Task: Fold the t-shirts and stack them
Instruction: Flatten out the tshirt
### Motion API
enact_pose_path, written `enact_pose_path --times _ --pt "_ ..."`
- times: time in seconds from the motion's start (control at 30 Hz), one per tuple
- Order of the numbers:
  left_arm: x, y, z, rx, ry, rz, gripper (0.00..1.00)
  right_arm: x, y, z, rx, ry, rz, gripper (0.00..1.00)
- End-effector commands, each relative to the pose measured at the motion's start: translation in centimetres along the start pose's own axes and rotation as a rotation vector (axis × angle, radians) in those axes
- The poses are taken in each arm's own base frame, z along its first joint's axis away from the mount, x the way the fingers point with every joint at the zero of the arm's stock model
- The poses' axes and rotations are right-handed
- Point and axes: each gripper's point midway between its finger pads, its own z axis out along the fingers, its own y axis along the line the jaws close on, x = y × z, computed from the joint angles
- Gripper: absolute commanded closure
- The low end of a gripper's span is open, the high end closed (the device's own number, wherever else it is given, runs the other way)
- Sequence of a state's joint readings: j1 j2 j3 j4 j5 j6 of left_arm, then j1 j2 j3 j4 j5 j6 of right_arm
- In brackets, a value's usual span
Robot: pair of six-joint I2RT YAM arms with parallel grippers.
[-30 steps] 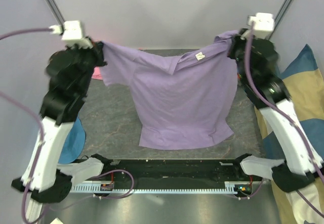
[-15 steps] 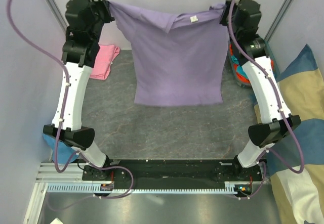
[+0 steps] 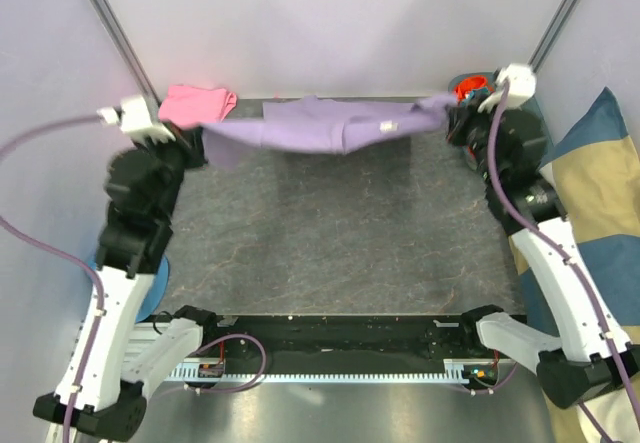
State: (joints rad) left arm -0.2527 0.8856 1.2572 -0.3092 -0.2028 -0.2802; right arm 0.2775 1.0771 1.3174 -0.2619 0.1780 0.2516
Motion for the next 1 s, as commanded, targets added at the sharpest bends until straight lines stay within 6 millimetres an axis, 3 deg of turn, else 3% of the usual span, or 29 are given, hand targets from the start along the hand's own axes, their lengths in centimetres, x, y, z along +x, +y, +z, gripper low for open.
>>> enact_pose_path --times 0.0,0.03,0.1,0.13,0.2,0.4,0.6,0.97 --pt "14.9 3.3 -1.7 -0.121 0.288 -0.234 0.98 12.0 -0.8 -1.8 -0.016 0.272 0.104 1.0" --pt "18.6 4.5 -3.1 -0.155 0.346 -0.255 0.98 16.1 -1.6 -2.8 0.007 0.364 0.113 1.0" --pt "21.5 5.5 -4.6 -0.205 0.394 -0.317 0.98 18.4 -2.1 -4.4 0.026 0.407 0.133 1.0" --pt "23.2 6.2 -5.6 -0.221 0.42 -0.321 0.98 20.8 -2.7 -5.4 0.047 0.468 0.131 1.0" --pt "24.7 7.0 -6.8 -0.256 0.459 -0.324 0.98 21.7 -3.5 -6.8 0.094 0.494 0.153 1.0" --pt "26.5 7.8 -8.7 -0.283 0.535 -0.289 0.98 25.1 -4.6 -10.1 0.18 0.667 0.172 1.0" --pt "28.1 7.8 -9.5 -0.287 0.596 -0.303 0.98 28.3 -4.7 -12.1 0.208 0.766 0.191 0.98" --pt "28.2 8.0 -11.0 -0.311 0.615 -0.333 0.98 29.9 -5.1 -15.6 0.224 0.878 0.186 0.9"
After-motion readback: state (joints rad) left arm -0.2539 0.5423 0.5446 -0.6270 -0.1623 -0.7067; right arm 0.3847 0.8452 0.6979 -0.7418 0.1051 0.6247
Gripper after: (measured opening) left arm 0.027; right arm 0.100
